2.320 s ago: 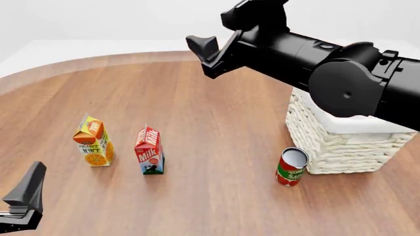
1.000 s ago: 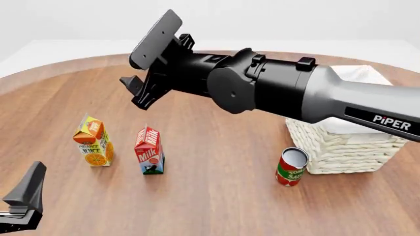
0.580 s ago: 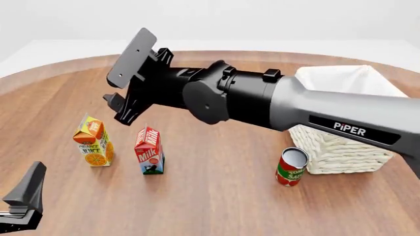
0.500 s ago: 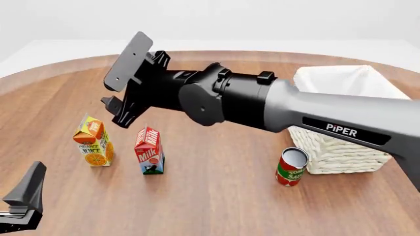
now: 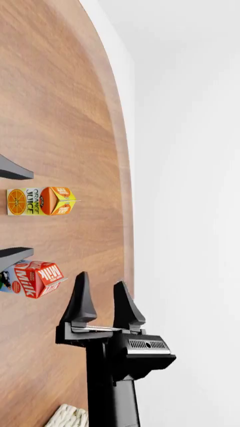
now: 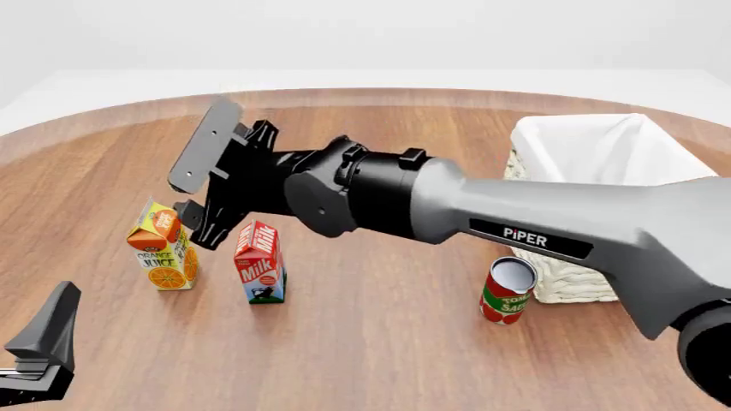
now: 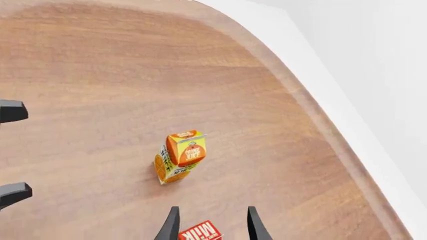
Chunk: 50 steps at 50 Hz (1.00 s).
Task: Pick the milk and place it in the basket.
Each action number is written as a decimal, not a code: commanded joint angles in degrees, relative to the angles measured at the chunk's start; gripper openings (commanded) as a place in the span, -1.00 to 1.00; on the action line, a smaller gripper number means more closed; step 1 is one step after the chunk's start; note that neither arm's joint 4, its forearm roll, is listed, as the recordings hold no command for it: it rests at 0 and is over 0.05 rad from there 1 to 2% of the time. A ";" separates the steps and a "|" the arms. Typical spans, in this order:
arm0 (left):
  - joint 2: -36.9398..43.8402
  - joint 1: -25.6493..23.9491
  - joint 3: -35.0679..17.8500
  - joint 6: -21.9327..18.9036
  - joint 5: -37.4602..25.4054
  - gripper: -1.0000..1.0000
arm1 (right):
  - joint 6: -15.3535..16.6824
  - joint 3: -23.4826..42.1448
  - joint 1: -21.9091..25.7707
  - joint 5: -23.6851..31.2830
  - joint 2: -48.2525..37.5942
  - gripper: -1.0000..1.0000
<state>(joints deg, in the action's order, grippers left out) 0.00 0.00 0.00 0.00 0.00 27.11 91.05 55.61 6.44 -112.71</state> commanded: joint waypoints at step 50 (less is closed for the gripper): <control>0.00 0.00 0.00 0.00 0.00 1.00 | 0.41 -3.33 -2.65 0.06 -5.97 1.00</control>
<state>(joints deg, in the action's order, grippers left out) 0.00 0.00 0.00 0.00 0.00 27.84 88.05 53.50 6.83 -118.47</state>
